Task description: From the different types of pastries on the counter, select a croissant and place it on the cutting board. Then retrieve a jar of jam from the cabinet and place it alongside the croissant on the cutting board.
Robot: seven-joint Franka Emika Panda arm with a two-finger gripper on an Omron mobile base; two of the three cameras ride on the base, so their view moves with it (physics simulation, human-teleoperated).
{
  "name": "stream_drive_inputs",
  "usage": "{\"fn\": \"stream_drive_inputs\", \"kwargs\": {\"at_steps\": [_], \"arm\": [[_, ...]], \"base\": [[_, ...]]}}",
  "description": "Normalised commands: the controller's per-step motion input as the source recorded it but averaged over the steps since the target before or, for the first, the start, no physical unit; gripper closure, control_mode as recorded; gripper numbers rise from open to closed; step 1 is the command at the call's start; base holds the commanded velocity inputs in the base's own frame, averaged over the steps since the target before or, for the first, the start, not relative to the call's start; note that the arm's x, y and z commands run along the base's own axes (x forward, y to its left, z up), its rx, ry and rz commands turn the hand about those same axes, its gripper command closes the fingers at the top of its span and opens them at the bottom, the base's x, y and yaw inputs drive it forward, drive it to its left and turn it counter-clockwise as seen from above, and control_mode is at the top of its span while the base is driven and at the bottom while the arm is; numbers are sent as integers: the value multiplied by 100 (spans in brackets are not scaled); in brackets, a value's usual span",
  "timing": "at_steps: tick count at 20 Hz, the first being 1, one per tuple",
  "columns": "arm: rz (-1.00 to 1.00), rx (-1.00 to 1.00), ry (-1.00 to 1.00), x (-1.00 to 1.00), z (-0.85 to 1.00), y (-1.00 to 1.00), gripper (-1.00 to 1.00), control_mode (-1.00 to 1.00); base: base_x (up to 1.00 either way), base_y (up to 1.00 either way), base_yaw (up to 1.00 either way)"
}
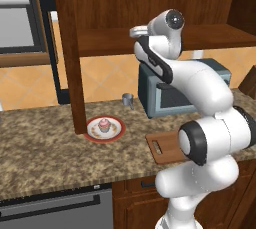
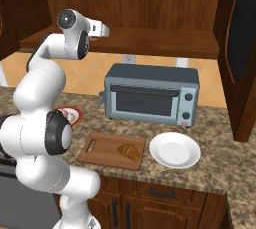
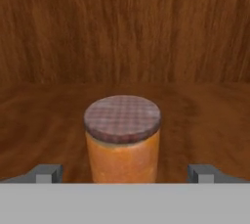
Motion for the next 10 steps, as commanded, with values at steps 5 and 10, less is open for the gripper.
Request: {"fn": "stream_drive_inputs", "kwargs": {"at_steps": [5, 10], "arm": [[0, 0, 0, 23, -4, 0, -100, -100], [0, 0, 0, 16, -1, 0, -100, -100]], "base": [[0, 0, 0], [0, 0, 0]]}}
